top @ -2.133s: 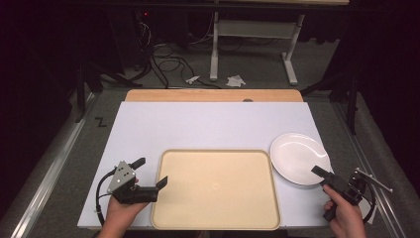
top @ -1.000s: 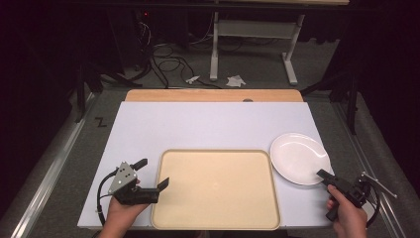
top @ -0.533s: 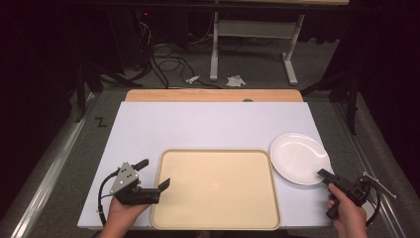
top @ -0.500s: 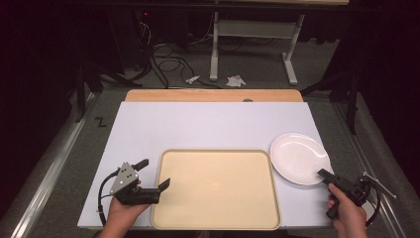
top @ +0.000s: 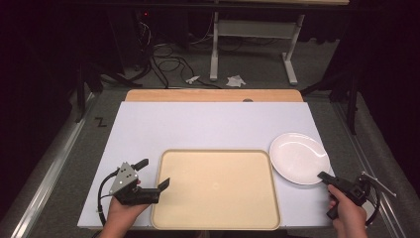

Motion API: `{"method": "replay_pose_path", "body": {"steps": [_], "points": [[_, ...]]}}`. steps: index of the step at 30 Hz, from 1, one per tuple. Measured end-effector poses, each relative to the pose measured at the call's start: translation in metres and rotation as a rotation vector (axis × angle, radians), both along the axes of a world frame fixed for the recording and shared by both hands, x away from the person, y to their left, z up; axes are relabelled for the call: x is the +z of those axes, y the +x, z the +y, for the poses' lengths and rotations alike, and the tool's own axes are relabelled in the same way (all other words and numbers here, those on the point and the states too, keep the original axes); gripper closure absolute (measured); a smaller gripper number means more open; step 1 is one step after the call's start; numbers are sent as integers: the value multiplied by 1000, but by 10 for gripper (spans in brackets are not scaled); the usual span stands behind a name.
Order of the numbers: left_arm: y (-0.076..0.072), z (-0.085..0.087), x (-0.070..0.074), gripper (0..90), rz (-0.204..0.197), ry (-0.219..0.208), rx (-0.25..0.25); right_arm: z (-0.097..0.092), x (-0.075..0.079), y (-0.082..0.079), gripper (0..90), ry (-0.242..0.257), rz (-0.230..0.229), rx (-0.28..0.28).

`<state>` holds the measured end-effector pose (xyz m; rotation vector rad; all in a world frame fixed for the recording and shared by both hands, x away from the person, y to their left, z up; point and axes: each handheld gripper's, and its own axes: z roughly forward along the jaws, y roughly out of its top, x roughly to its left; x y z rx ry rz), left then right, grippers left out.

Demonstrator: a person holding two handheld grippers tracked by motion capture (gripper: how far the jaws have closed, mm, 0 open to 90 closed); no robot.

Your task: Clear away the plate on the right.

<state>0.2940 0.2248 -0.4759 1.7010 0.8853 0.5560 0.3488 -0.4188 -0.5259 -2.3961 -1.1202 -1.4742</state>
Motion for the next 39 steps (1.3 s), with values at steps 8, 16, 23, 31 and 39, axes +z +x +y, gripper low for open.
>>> {"method": "replay_pose_path", "body": {"steps": [8,16,23,31,39], "points": [[0,1,1,38,-3,-2,2,2,4,0,866,-5,-14,-7],[-1,1,1,38,-7,-4,6,-2,12,-3,892,0,-65,-18],[-1,1,1,38,-8,-5,7,-5,19,-5,892,-16,-86,-30],[-1,2,2,38,-12,-9,11,-11,23,-10,891,-4,-111,-50],[-1,3,2,38,-17,-11,14,-6,32,-11,891,-3,-148,-19]]}}
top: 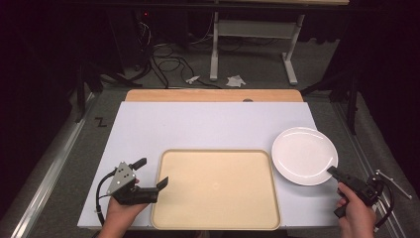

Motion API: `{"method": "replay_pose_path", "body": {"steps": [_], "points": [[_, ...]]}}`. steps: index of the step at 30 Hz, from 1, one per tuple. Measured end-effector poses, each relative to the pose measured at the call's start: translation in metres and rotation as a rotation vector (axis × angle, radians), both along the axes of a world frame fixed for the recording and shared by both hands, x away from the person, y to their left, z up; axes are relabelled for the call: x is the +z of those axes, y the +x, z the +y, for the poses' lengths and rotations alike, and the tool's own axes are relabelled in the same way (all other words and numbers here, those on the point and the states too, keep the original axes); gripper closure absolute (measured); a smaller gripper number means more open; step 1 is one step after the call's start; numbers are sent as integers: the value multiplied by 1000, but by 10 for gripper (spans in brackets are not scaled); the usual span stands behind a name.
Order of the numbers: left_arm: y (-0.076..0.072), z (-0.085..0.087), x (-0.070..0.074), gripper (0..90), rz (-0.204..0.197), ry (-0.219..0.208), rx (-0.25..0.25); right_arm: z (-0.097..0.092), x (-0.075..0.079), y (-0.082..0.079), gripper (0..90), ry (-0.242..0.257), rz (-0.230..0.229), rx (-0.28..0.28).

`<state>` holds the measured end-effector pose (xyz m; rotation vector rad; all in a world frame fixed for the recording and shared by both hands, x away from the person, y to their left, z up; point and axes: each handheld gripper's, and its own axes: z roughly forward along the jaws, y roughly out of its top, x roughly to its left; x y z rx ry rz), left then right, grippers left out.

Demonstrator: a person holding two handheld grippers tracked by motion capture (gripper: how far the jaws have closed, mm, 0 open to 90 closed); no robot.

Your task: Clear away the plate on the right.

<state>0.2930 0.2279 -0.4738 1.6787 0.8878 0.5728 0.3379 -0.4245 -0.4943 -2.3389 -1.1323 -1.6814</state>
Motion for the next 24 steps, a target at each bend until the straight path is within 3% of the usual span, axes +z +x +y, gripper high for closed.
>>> {"method": "replay_pose_path", "body": {"steps": [11,24], "points": [[0,1,0,38,1,-5,4,8,7,3,891,14,-26,32],[0,5,0,17,-9,-10,27,30,32,18,891,-24,-47,81]]}}
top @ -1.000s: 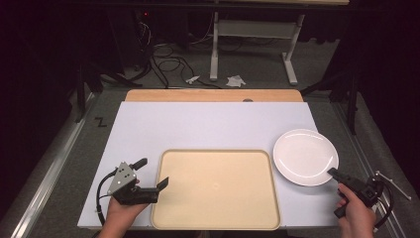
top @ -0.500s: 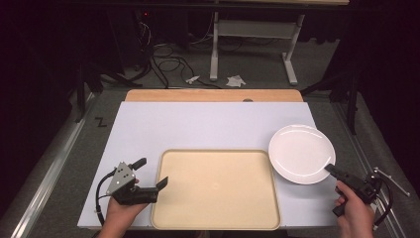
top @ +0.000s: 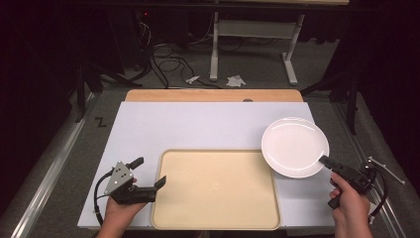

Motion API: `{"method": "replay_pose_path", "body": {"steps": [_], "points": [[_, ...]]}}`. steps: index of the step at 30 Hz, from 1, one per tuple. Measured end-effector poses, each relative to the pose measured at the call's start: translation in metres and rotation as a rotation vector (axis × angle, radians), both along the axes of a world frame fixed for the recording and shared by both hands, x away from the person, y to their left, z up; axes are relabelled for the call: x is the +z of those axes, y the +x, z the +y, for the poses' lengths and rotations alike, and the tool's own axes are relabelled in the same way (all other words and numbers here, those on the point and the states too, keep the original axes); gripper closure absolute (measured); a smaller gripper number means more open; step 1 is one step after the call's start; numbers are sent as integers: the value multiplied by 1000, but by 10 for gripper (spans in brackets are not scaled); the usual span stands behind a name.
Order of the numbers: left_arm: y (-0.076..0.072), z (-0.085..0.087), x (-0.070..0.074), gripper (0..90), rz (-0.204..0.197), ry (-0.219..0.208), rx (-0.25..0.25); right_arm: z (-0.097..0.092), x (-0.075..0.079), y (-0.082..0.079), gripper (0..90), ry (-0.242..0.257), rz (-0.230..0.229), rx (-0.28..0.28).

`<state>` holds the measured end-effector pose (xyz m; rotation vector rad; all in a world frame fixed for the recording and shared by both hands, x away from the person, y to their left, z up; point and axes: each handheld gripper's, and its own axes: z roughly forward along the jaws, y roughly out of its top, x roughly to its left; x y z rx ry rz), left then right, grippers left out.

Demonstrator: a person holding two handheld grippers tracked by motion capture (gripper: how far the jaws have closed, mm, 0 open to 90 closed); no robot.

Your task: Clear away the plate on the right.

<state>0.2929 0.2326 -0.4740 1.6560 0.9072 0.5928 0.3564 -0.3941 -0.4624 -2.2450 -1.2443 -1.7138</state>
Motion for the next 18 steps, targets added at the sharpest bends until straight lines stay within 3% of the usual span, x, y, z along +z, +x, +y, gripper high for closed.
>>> {"method": "replay_pose_path", "body": {"steps": [8,18], "points": [[0,-1,0,14,-6,15,-5,15,7,10,891,13,-22,28],[-1,-1,1,1,-22,31,17,40,-1,16,891,44,-39,95]]}}
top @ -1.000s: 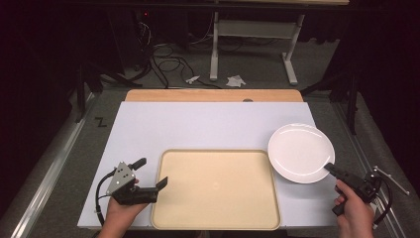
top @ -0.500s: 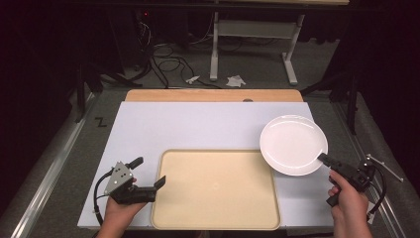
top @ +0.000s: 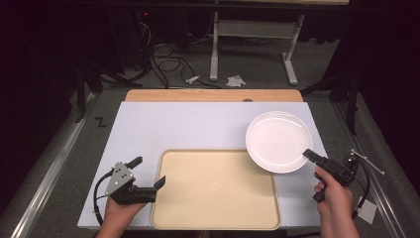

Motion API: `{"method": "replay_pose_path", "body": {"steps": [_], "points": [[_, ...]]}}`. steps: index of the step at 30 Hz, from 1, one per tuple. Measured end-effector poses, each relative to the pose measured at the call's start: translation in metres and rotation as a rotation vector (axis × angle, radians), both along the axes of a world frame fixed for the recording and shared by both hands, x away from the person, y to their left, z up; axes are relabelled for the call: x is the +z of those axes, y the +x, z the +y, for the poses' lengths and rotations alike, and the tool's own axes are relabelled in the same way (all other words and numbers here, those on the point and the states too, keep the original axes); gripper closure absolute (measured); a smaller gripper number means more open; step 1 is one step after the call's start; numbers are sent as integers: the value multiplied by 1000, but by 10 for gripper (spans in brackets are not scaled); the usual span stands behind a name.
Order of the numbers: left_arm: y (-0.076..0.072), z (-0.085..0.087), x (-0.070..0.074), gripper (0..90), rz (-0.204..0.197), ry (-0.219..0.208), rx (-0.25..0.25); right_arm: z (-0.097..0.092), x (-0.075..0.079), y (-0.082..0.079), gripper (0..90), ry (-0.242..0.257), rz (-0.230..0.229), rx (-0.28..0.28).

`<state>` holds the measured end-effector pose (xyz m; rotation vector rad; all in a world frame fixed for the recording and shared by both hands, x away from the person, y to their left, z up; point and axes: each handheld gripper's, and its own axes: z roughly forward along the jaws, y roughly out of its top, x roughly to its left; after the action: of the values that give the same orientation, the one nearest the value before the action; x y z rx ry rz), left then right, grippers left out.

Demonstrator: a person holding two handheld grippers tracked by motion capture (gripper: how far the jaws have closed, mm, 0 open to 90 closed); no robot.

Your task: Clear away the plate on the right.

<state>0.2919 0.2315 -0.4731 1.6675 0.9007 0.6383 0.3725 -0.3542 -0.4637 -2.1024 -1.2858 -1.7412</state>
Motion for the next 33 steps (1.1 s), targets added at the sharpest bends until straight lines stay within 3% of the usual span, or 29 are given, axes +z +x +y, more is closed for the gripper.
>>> {"method": "replay_pose_path", "body": {"steps": [13,33], "points": [[-3,-1,1,1,-10,19,-7,16,-10,-3,890,19,14,68],[-9,7,1,1,-11,17,11,45,-12,6,890,-17,22,152]]}}
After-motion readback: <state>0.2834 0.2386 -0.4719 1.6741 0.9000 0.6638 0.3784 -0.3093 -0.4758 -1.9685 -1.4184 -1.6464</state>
